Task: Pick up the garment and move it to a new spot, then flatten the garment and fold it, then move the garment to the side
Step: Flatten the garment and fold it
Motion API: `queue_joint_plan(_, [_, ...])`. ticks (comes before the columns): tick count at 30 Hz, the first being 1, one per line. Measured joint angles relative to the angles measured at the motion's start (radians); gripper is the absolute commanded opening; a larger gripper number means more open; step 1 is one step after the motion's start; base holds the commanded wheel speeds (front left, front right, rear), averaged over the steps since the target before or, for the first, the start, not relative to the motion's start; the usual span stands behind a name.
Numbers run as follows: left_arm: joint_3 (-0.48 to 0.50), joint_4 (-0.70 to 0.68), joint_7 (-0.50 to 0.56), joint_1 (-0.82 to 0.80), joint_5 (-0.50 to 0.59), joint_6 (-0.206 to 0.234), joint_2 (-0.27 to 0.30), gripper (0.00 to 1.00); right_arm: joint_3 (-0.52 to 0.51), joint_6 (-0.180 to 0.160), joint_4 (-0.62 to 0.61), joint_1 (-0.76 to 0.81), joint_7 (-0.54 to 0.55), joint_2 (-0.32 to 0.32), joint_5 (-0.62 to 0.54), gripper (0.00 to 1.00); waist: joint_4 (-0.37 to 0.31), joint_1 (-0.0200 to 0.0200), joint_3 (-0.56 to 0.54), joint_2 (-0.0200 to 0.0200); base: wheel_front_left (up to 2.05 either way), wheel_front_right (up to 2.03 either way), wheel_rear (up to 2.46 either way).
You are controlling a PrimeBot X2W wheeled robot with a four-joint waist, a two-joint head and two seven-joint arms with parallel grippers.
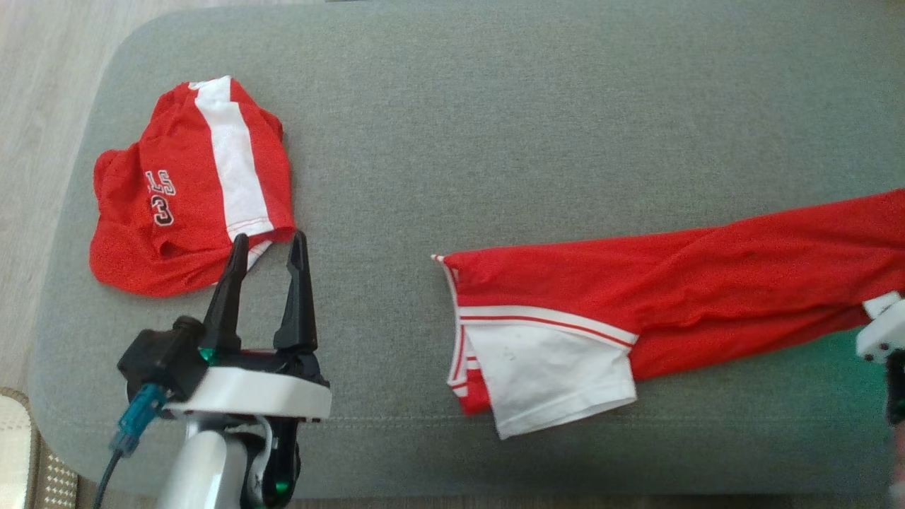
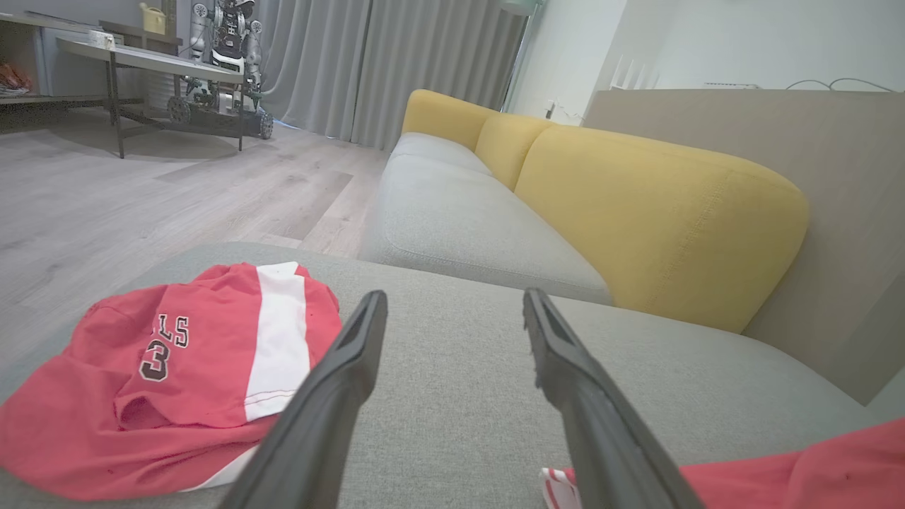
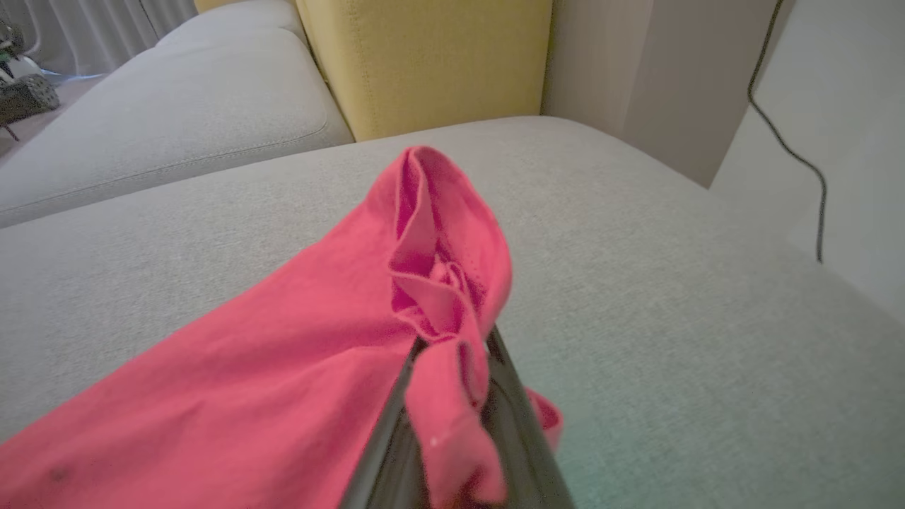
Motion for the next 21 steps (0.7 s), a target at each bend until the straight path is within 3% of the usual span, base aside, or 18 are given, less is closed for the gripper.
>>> queue_joint_plan(5, [-0.002, 0.000, 0.000, 0.000, -0.002, 0.007, 0.000, 1.00, -0.012, 0.000, -0.015, -0.012, 0.019, 0.000, -0.058, 0.00, 0.007, 0.0000, -0.001, 0.0000, 0.00, 0.00, 0.00])
queue_joint_plan(11, [-0.002, 0.012, 0.000, 0.000, -0.010, 0.008, 0.000, 1.00, 0.066, 0.000, -0.064, -0.007, 0.054, 0.039, -0.059, 0.00, 0.003, 0.0000, -0.024, 0.0000, 0.00, 0.00, 0.00])
queue_joint_plan(21, [-0.002, 0.017, 0.000, 0.012, -0.010, 0.007, 0.000, 1.00, 0.304, 0.000, -0.274, 0.095, 0.200, 0.092, 0.127, 0.00, -0.021, 0.0000, -0.067, 0.0000, 0.00, 0.00, 0.00])
